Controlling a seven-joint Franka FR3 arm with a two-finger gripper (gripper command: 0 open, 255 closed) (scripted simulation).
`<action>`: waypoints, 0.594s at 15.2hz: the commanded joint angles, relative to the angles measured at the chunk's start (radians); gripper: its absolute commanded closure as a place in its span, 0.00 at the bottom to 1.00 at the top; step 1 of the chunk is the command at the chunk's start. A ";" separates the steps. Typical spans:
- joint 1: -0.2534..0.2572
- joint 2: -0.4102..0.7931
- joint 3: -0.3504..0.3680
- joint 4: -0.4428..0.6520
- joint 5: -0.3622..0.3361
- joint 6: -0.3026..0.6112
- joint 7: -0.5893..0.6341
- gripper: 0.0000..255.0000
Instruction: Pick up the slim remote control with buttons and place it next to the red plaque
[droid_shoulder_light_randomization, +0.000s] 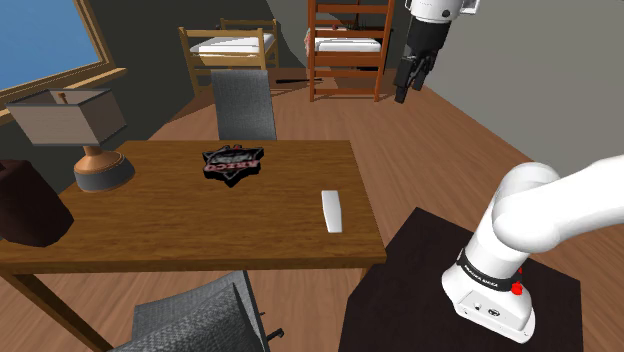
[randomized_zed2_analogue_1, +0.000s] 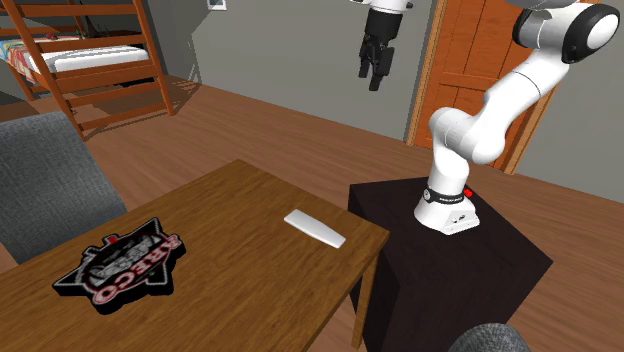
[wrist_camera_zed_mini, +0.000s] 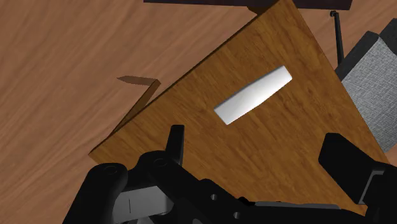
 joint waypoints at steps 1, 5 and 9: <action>0.000 0.000 0.000 0.000 0.000 0.000 0.000 0.00; -0.022 0.022 0.032 -0.111 0.031 0.116 0.115 0.00; -0.042 0.069 0.066 -0.203 0.062 0.239 0.227 0.00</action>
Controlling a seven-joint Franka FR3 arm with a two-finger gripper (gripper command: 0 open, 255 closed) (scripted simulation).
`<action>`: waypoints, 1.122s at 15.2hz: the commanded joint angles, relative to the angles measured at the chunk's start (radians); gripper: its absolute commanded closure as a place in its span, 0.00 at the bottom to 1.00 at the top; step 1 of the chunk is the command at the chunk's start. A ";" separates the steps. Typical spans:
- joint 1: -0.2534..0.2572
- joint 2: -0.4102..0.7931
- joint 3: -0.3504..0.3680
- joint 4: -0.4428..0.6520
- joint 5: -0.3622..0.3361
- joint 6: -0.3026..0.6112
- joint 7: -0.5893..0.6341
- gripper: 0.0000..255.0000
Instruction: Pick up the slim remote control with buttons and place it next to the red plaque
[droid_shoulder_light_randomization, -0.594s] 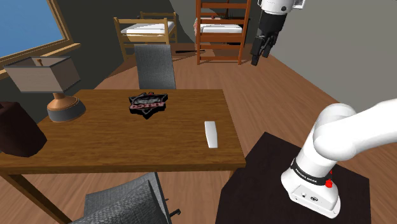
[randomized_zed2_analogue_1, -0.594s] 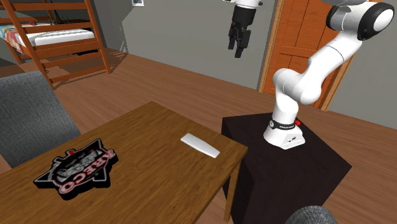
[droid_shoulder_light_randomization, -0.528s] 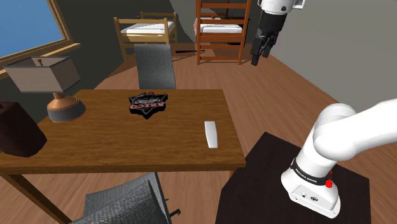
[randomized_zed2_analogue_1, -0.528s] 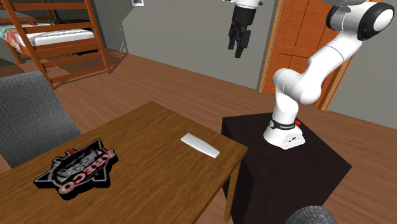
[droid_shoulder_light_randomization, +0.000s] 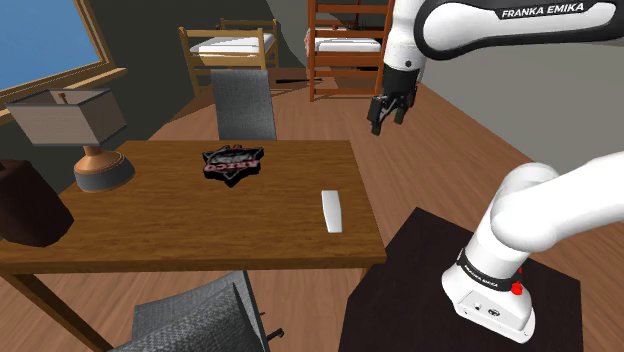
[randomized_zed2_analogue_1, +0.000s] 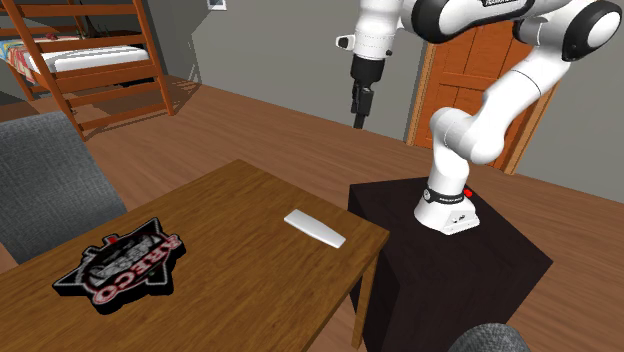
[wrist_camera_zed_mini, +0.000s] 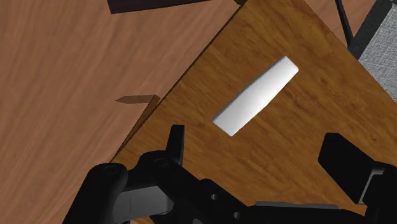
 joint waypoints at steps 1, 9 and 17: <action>-0.010 0.031 0.018 -0.030 0.016 0.056 0.059 0.00; -0.047 0.219 0.091 -0.140 0.070 0.328 0.278 0.00; -0.092 0.509 0.159 -0.154 0.085 0.611 0.503 0.00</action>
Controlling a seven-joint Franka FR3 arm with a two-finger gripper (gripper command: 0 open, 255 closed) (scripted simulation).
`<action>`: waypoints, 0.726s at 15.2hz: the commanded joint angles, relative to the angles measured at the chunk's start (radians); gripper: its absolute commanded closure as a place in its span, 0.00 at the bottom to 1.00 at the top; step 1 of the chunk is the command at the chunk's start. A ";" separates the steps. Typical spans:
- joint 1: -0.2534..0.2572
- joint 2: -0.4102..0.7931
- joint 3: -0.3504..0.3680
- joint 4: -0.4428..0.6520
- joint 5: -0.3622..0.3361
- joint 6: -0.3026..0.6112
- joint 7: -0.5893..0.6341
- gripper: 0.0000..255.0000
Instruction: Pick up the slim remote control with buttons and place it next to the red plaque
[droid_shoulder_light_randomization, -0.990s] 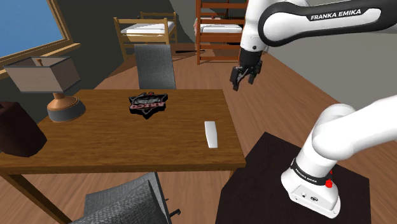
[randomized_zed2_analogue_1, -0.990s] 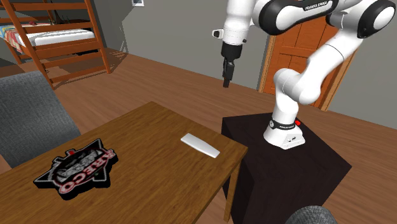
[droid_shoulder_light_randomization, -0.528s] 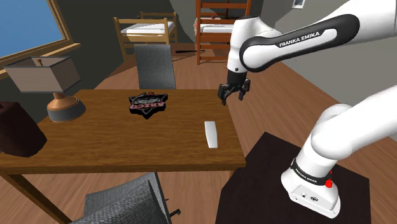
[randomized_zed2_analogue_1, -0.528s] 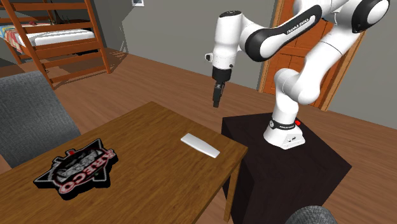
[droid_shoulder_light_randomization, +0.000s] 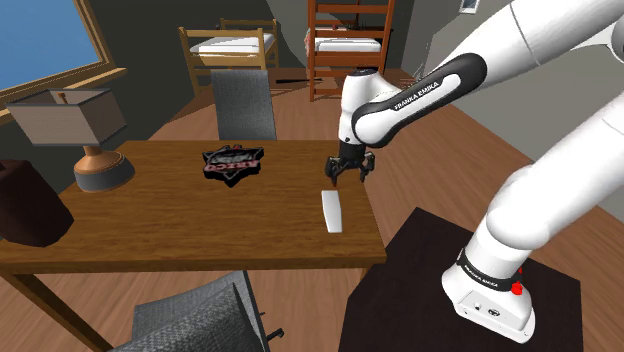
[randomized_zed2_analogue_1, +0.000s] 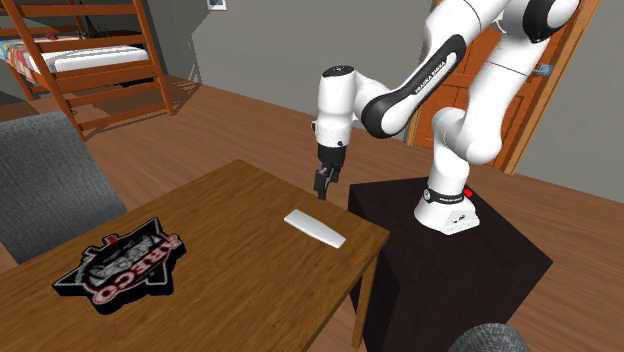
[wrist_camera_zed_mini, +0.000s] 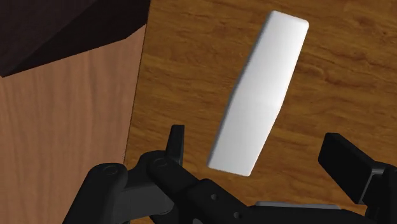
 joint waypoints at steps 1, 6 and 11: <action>-0.009 0.088 0.020 0.012 -0.003 0.073 0.069 0.00; -0.032 0.306 0.039 0.059 -0.045 0.230 0.228 0.00; -0.031 0.403 0.031 0.069 -0.086 0.313 0.280 0.00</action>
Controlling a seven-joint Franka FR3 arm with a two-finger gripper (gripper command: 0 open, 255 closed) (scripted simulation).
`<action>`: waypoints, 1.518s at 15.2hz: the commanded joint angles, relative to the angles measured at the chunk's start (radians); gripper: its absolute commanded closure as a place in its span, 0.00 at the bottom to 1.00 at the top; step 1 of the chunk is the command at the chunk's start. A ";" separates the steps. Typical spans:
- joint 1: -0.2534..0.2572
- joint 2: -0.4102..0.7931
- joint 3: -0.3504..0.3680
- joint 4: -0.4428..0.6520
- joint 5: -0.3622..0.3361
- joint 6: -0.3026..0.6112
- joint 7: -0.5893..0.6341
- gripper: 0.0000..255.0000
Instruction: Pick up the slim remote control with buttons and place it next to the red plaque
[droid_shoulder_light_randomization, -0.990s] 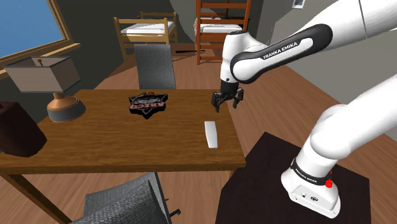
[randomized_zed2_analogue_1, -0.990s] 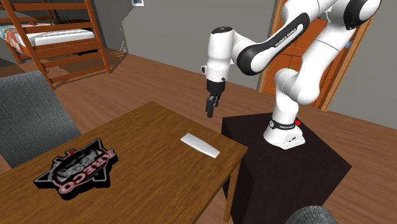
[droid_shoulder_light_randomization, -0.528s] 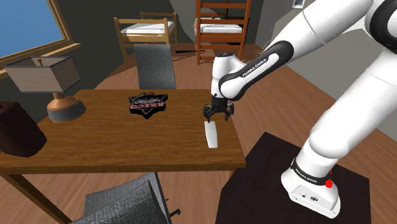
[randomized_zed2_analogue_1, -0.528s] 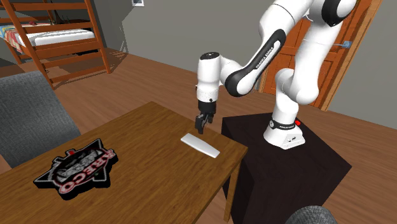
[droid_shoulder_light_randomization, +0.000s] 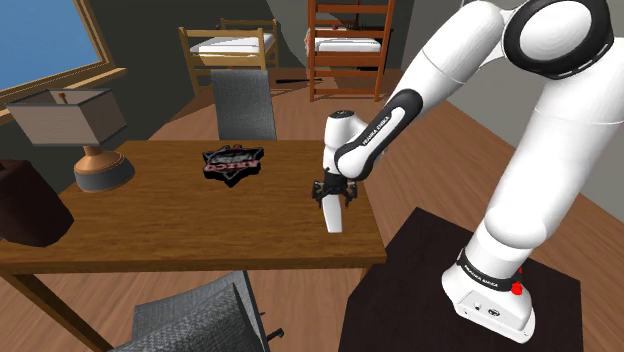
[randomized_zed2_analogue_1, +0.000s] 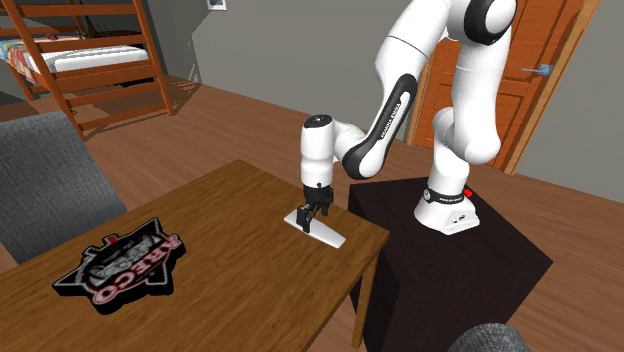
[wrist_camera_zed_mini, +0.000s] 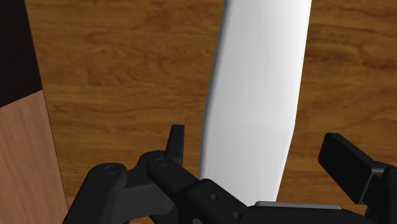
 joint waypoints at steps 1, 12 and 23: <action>0.002 0.028 -0.003 0.002 -0.015 0.026 0.014 0.00; 0.005 0.066 -0.010 0.003 -0.038 0.061 0.030 0.00; 0.004 0.051 -0.007 0.002 -0.029 0.048 0.024 1.00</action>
